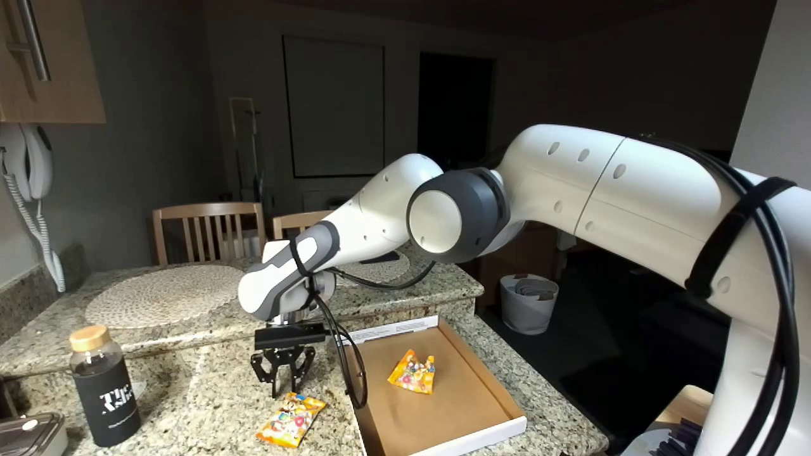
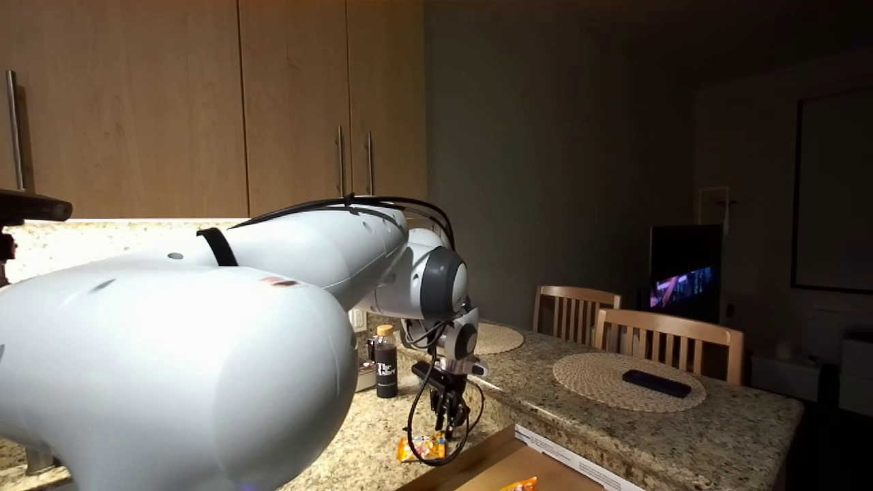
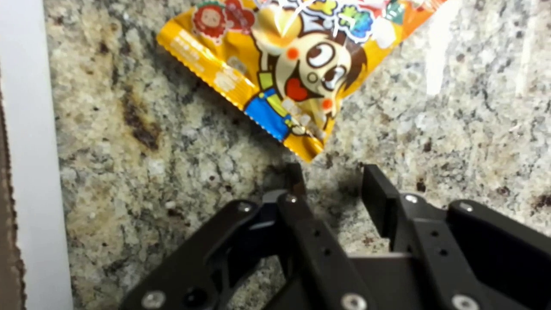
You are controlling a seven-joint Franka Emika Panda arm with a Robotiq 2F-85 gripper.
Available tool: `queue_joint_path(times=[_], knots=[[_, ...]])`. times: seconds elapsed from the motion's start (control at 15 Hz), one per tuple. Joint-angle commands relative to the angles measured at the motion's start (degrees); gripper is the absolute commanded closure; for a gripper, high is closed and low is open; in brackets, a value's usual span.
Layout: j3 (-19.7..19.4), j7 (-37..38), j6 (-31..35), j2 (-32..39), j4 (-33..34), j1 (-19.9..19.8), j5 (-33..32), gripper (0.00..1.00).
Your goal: Put the sachets in the box
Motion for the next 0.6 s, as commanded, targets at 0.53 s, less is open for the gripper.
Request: queue_joint_path(times=[0.53], knots=[[-2.68, 7.13, 4.23, -1.28, -4.41, 1.54, -0.03, 0.03]])
